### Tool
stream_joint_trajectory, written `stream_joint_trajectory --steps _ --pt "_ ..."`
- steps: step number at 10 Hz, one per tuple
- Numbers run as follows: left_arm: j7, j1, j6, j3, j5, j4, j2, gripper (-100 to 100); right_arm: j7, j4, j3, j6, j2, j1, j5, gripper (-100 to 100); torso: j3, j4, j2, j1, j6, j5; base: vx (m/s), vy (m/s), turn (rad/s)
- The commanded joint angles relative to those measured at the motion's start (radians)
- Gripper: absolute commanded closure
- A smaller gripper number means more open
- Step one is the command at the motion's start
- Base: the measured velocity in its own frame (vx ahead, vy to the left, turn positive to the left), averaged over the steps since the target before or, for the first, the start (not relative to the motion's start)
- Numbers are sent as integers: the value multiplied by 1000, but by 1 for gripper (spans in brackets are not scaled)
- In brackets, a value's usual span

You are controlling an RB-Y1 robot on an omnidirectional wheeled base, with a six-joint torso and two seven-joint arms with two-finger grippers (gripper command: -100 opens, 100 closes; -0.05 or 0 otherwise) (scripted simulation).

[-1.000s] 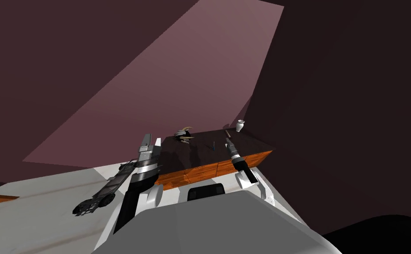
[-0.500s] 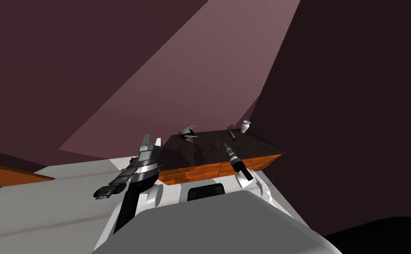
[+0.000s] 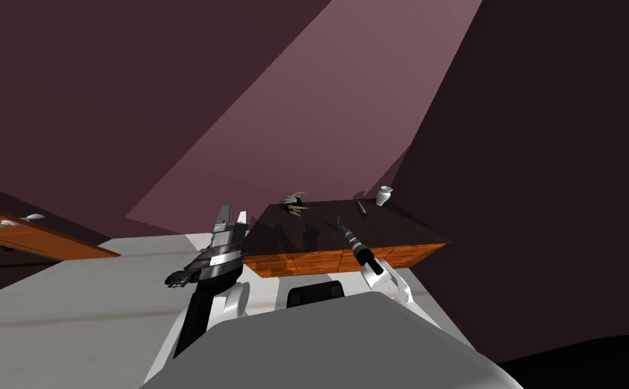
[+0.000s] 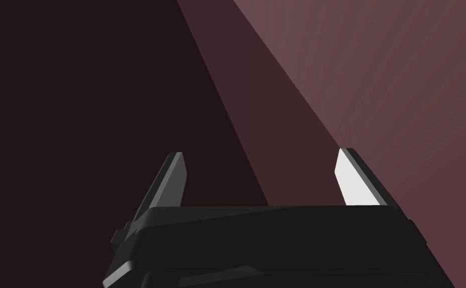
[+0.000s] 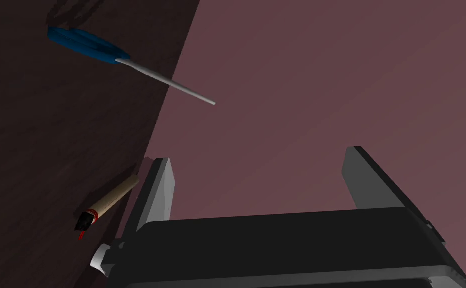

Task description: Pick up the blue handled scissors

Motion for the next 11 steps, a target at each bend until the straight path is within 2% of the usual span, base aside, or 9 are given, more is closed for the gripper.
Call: stream_joint_trajectory --steps 1,2,5,6,9,10,11 --pt "0 0 0 0 0 0 0 0 8 42 6 15 -4 -17 9 -100 0 0 0 0 0 0 -1 16 65" --pt "0 0 0 0 0 0 0 0 19 73 17 37 -21 -37 24 -100 0 0 0 0 1 0 -4 16 128" --pt "0 0 0 0 0 0 0 0 30 138 28 59 -38 -58 38 -100 0 0 0 -1 0 0 -2 13 104" --pt "0 0 0 0 0 0 0 0 42 177 37 80 -55 -79 53 -100 0 0 0 -1 1 0 -2 16 119" --pt "0 0 0 0 0 0 0 0 53 233 47 100 -72 -100 69 -100 0 0 0 -1 0 0 0 11 109" --pt "0 0 0 0 0 0 0 0 65 275 55 119 -88 -122 84 -100 0 0 0 -1 1 0 1 12 140" --pt "0 0 0 0 0 0 0 0 65 280 55 119 -88 -122 84 -100 0 0 0 -1 0 0 2 7 72"
